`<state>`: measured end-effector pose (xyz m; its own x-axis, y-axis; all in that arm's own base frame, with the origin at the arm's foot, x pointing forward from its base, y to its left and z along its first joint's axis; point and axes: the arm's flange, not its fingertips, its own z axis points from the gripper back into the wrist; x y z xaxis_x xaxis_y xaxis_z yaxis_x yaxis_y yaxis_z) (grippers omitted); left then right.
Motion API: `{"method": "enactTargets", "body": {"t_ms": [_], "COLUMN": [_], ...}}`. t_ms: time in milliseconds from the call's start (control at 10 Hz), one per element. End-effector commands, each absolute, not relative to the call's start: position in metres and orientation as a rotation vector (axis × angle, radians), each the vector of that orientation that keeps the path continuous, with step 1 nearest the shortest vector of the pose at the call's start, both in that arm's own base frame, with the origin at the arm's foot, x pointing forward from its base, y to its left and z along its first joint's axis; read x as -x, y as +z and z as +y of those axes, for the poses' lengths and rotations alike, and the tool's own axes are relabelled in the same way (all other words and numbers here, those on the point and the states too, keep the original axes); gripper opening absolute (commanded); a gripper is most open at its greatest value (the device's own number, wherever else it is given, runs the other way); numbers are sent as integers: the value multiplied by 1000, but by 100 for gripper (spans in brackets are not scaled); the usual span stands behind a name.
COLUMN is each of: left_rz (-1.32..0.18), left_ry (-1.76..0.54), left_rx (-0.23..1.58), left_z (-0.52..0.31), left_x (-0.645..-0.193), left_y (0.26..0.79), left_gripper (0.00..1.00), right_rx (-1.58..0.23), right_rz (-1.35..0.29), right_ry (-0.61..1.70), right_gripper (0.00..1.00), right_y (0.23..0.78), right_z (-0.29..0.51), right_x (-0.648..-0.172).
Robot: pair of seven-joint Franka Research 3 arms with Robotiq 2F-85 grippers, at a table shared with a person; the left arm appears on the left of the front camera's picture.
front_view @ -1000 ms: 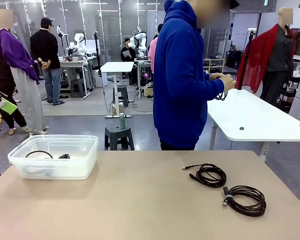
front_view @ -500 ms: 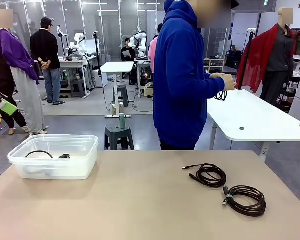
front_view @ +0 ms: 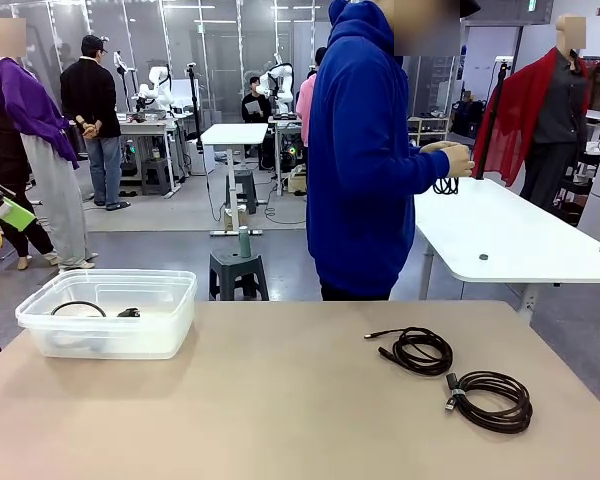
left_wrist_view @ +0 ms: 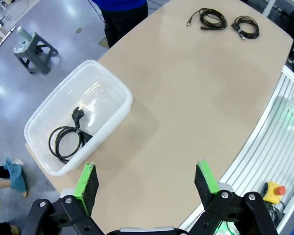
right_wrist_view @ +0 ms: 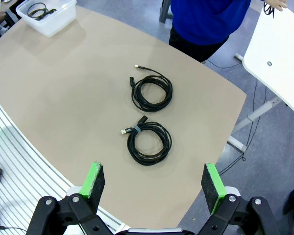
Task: Organize and store the cables.
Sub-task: Place the Power Cable into the Organizing box.
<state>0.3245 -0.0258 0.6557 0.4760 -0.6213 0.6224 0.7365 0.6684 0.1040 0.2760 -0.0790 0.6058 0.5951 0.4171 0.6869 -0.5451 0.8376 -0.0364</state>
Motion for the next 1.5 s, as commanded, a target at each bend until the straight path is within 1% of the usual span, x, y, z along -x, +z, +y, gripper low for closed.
{"method": "enactTargets", "body": {"t_ms": [0, 600, 900, 1300, 1400], "left_rz": [-665, -665, -665, -665, -665], "left_ry": [-844, -844, -844, -844, -844], "left_rx": [174, 174, 174, 174, 174], "left_z": [-25, -25, -25, -25, -25], "left_x": [-324, -324, -324, -324, -324], "left_y": [655, 655, 655, 655, 655], "left_gripper": [100, 100, 100, 100, 100], "right_rx": [-188, -185, -156, -180, -187], "right_rz": [-748, -747, -750, -751, -751], "right_ry": [561, 562, 578, 595, 598], "right_gripper": [100, 100, 100, 100, 100], "right_y": [605, 606, 598, 585, 587], "right_z": [-80, -79, -74, -76, -76], "right_x": [-276, -276, -263, -248, -251]}}
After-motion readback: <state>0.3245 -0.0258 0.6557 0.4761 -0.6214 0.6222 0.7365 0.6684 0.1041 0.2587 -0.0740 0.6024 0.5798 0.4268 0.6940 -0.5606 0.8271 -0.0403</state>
